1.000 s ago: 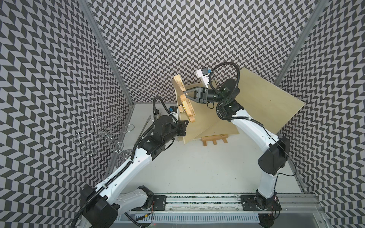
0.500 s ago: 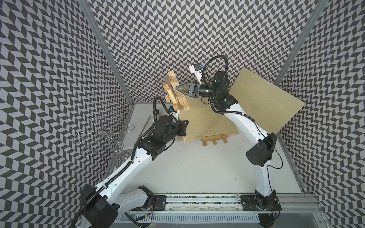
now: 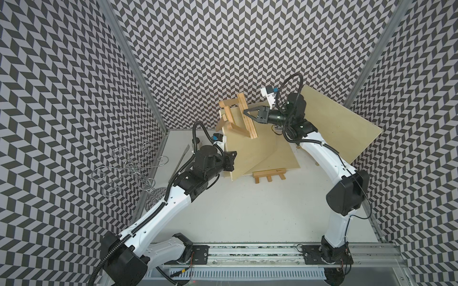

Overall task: Assemble the easel
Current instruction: Unfold the easel, then place the easel at the center of the board.

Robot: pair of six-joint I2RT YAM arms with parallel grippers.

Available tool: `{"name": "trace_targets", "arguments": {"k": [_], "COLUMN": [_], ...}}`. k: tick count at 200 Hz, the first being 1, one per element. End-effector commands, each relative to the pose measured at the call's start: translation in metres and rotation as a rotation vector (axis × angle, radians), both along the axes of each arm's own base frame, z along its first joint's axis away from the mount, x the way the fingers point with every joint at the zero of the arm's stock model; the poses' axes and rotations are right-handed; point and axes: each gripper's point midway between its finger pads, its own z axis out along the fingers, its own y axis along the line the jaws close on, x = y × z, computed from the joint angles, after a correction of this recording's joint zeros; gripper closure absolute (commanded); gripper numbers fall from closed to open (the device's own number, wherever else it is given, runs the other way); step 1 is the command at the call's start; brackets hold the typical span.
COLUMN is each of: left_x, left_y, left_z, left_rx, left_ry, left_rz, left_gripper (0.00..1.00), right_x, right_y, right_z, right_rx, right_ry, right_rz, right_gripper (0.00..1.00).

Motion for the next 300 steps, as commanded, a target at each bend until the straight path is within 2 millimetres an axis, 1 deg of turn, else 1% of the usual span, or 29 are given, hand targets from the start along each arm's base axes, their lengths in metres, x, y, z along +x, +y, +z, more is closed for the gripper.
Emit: {"name": "trace_targets", "arguments": {"k": [1, 29, 48, 59, 72, 98, 113, 131, 139, 147, 156, 169, 180, 186, 195, 202, 215, 232, 248, 256, 271, 285, 300], "left_x": [0.012, 0.013, 0.013, 0.013, 0.013, 0.012, 0.012, 0.012, 0.013, 0.014, 0.016, 0.018, 0.021, 0.023, 0.026, 0.028, 0.031, 0.034, 0.035, 0.036, 0.037, 0.036, 0.035], "left_y": [0.029, 0.030, 0.029, 0.028, 0.028, 0.030, 0.031, 0.032, 0.034, 0.035, 0.036, 0.039, 0.042, 0.044, 0.049, 0.052, 0.058, 0.065, 0.066, 0.066, 0.064, 0.063, 0.063], "left_z": [-0.014, -0.013, -0.012, -0.011, -0.012, -0.014, -0.017, -0.017, -0.017, -0.014, -0.010, -0.002, 0.006, 0.011, 0.018, 0.023, 0.031, 0.040, 0.043, 0.043, 0.044, 0.045, 0.047], "left_rx": [0.163, 0.161, 0.155, 0.152, 0.151, 0.151, 0.153, 0.149, 0.152, 0.150, 0.150, 0.147, 0.151, 0.154, 0.164, 0.170, 0.182, 0.185, 0.183, 0.179, 0.171, 0.163, 0.161], "left_ry": [-0.013, -0.011, -0.012, -0.012, -0.010, -0.004, 0.004, 0.005, 0.005, -0.001, -0.012, -0.033, -0.055, -0.069, -0.092, -0.114, -0.148, -0.185, -0.200, -0.197, -0.195, -0.195, -0.198], "left_rz": [0.120, 0.124, 0.123, 0.120, 0.119, 0.128, 0.133, 0.142, 0.151, 0.160, 0.170, 0.190, 0.208, 0.223, 0.245, 0.264, 0.299, 0.335, 0.341, 0.344, 0.337, 0.331, 0.329], "left_gripper": [1.00, 1.00, 1.00, 1.00, 1.00, 1.00, 1.00, 1.00, 1.00, 1.00, 1.00, 1.00, 1.00, 1.00, 1.00, 1.00, 1.00, 1.00, 1.00, 1.00, 1.00, 1.00, 1.00], "right_x": [-0.036, -0.048, -0.059, -0.065, -0.073, -0.088, -0.095, -0.102, -0.101, -0.099, -0.099, -0.101, -0.102, -0.106, -0.112, -0.118, -0.135, -0.159, -0.176, -0.185, -0.198, -0.204, -0.206], "right_y": [-0.034, -0.039, -0.042, -0.046, -0.053, -0.076, -0.091, -0.107, -0.115, -0.122, -0.128, -0.136, -0.140, -0.143, -0.143, -0.142, -0.137, -0.131, -0.124, -0.120, -0.111, -0.107, -0.104], "right_z": [0.066, 0.050, 0.051, 0.060, 0.080, 0.126, 0.143, 0.153, 0.151, 0.145, 0.132, 0.105, 0.074, 0.059, 0.029, 0.008, -0.039, -0.091, -0.137, -0.153, -0.179, -0.203, -0.232], "right_rx": [0.081, 0.081, 0.125, 0.159, 0.210, 0.290, 0.298, 0.295, 0.286, 0.273, 0.253, 0.215, 0.170, 0.148, 0.114, 0.096, 0.074, 0.050, 0.015, 0.007, 0.023, 0.039, 0.020], "right_ry": [-0.188, -0.156, -0.155, -0.169, -0.209, -0.297, -0.342, -0.365, -0.345, -0.316, -0.280, -0.223, -0.156, -0.131, -0.069, -0.019, 0.093, 0.207, 0.321, 0.362, 0.435, 0.513, 0.592], "right_rz": [-0.035, -0.034, -0.023, -0.023, -0.029, -0.055, -0.080, -0.118, -0.146, -0.174, -0.196, -0.232, -0.255, -0.268, -0.270, -0.259, -0.210, -0.151, -0.094, -0.051, 0.014, 0.056, 0.085], "right_gripper": [1.00, 1.00, 1.00, 1.00, 1.00, 1.00, 1.00, 1.00, 1.00, 1.00, 1.00, 1.00, 1.00, 1.00, 1.00, 1.00, 1.00, 1.00, 1.00, 1.00, 1.00, 1.00, 1.00]}}
